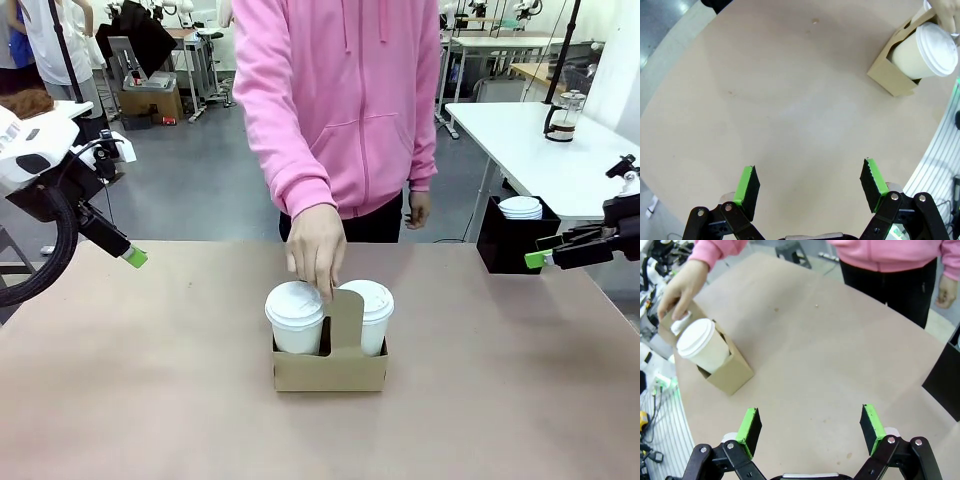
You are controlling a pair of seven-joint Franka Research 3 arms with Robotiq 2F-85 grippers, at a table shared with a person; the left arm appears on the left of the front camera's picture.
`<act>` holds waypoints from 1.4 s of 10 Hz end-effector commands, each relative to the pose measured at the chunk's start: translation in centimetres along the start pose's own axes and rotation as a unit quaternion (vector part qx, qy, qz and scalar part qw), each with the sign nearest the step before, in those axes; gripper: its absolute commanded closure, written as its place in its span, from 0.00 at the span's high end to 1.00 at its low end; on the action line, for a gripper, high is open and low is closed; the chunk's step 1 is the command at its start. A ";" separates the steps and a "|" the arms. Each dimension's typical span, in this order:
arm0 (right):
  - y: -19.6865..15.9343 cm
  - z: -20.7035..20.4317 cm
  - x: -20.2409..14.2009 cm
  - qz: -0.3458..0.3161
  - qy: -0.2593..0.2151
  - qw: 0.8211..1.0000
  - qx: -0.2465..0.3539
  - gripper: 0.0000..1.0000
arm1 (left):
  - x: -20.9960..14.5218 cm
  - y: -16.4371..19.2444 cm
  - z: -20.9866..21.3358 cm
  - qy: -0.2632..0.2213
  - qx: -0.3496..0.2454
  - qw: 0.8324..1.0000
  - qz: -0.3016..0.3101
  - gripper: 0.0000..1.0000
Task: Pour a drink into a cup and package it in a carrier.
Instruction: Insert the held 600 ml Paper Cup into the Cup Carrier.
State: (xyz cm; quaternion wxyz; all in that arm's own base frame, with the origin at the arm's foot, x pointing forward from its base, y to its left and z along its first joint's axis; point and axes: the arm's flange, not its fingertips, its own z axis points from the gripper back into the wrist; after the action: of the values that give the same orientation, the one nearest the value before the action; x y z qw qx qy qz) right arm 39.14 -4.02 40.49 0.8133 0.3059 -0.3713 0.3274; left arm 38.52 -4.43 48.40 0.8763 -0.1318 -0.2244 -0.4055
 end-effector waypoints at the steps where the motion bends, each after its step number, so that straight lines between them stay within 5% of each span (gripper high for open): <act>1: 0.0 0.1 -0.1 0.004 -0.002 1.000 0.004 1.00 | -0.1 0.0 0.2 -0.001 -0.003 1.000 0.000 1.00; 14: 0.0 0.1 -0.1 0.004 -0.002 1.000 0.004 1.00 | -0.1 0.0 0.2 -0.001 -0.003 1.000 0.000 1.00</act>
State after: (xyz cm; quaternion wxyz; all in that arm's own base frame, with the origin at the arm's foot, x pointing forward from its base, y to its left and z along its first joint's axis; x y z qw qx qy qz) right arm 39.14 -4.02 40.49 0.8133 0.3059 -0.3713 0.3274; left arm 38.52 -4.43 48.40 0.8763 -0.1318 -0.2244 -0.4055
